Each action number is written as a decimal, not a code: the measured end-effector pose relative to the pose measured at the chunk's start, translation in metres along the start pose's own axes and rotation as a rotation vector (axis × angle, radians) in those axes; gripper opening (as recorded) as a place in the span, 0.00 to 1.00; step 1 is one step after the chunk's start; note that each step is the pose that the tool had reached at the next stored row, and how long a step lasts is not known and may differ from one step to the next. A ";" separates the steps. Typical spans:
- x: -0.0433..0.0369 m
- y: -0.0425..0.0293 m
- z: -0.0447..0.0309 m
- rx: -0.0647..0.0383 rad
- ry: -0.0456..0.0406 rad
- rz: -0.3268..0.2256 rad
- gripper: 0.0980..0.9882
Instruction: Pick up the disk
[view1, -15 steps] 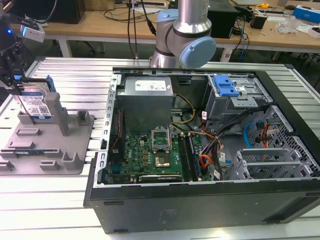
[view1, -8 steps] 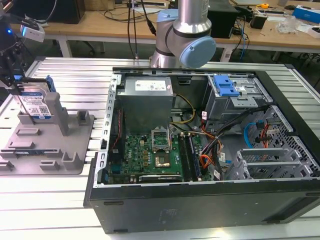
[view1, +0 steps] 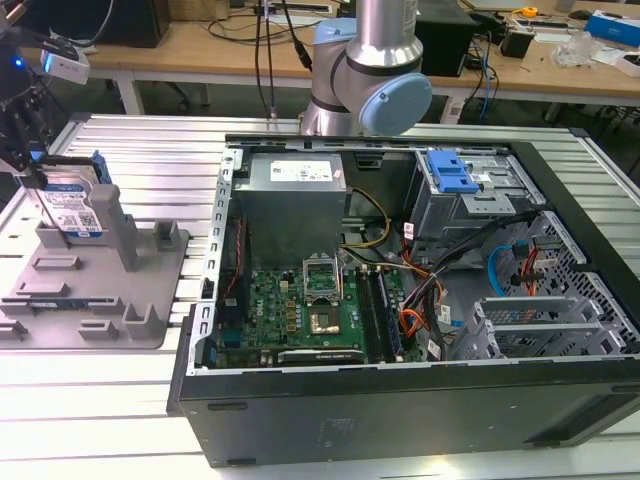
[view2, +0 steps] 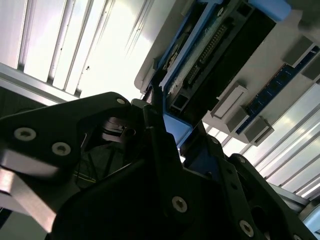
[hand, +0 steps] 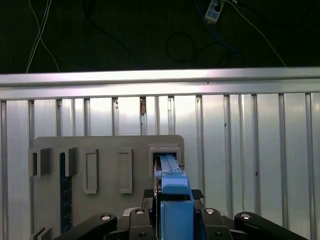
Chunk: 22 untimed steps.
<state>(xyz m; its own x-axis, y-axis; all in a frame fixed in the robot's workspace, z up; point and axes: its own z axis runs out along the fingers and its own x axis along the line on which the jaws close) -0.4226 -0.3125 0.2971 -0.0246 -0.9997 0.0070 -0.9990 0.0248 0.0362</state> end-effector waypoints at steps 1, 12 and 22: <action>0.0000 0.0000 0.0000 0.000 0.0000 0.000 0.30; -0.0001 0.0002 0.0001 0.000 0.0099 0.000 0.30; -0.0017 0.0005 -0.0069 0.000 0.0131 0.000 0.30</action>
<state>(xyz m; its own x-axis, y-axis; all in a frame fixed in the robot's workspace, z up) -0.4228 -0.3107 0.3041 -0.0246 -0.9995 0.0201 -0.9990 0.0253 0.0360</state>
